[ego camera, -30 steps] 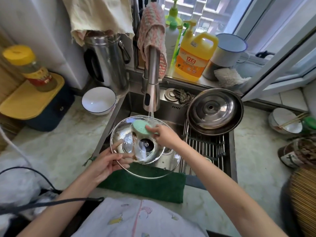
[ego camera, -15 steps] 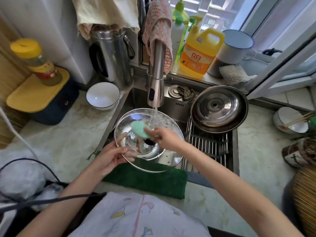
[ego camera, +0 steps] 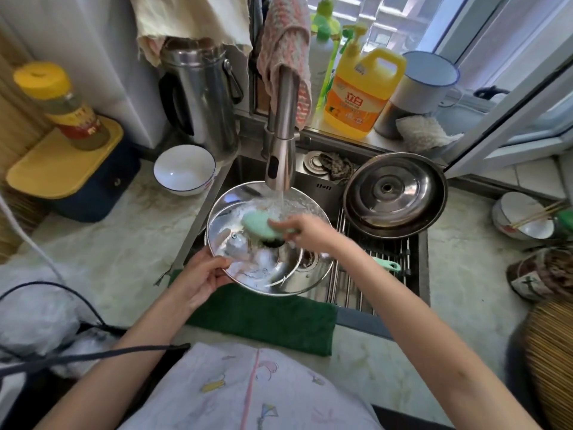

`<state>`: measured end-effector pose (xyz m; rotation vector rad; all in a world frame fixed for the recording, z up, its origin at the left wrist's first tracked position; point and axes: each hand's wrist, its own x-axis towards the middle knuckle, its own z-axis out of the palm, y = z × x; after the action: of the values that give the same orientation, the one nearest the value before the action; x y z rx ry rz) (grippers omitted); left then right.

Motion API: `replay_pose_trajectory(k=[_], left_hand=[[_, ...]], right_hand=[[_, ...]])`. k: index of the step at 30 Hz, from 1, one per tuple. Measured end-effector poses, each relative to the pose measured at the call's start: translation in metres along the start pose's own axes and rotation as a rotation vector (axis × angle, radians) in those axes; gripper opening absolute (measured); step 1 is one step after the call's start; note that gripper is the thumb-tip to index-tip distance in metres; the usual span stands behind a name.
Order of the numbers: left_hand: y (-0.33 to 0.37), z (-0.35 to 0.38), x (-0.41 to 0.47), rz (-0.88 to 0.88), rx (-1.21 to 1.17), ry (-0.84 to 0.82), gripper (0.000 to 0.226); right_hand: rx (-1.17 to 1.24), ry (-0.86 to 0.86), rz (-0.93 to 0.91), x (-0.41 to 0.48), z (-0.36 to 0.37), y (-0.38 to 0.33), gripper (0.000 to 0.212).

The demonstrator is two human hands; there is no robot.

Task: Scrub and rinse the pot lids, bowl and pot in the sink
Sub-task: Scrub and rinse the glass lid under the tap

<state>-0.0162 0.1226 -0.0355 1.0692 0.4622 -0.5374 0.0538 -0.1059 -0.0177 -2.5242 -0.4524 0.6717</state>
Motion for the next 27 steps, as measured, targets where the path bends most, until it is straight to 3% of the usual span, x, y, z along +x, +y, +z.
replay_pose_trajectory(k=[2,3,8,12,18,24,27], left_hand=[[0.003,0.004,0.0,0.024,-0.005,-0.013,0.045],[0.004,0.006,0.001,0.036,-0.004,-0.011,0.046],[0.006,0.002,0.009,0.052,-0.01,0.044,0.051],[0.006,-0.005,0.013,0.081,-0.032,0.096,0.056],[0.015,-0.002,0.015,0.121,0.006,0.061,0.06],[0.014,-0.003,0.024,0.125,-0.005,0.101,0.062],[0.011,-0.002,0.024,0.114,-0.014,0.099,0.06]], right_hand=[[-0.072,0.181,0.136,0.01,-0.008,0.01,0.045],[-0.065,0.189,0.136,0.011,-0.006,0.009,0.044],[0.045,-0.13,-0.118,-0.019,0.013,-0.014,0.045],[-0.022,-0.231,-0.021,-0.039,-0.003,0.016,0.043],[-0.23,0.116,0.249,-0.027,-0.013,0.064,0.051],[0.001,-0.05,-0.031,-0.036,0.029,0.017,0.048],[-0.079,0.037,0.063,-0.026,0.017,0.039,0.048]])
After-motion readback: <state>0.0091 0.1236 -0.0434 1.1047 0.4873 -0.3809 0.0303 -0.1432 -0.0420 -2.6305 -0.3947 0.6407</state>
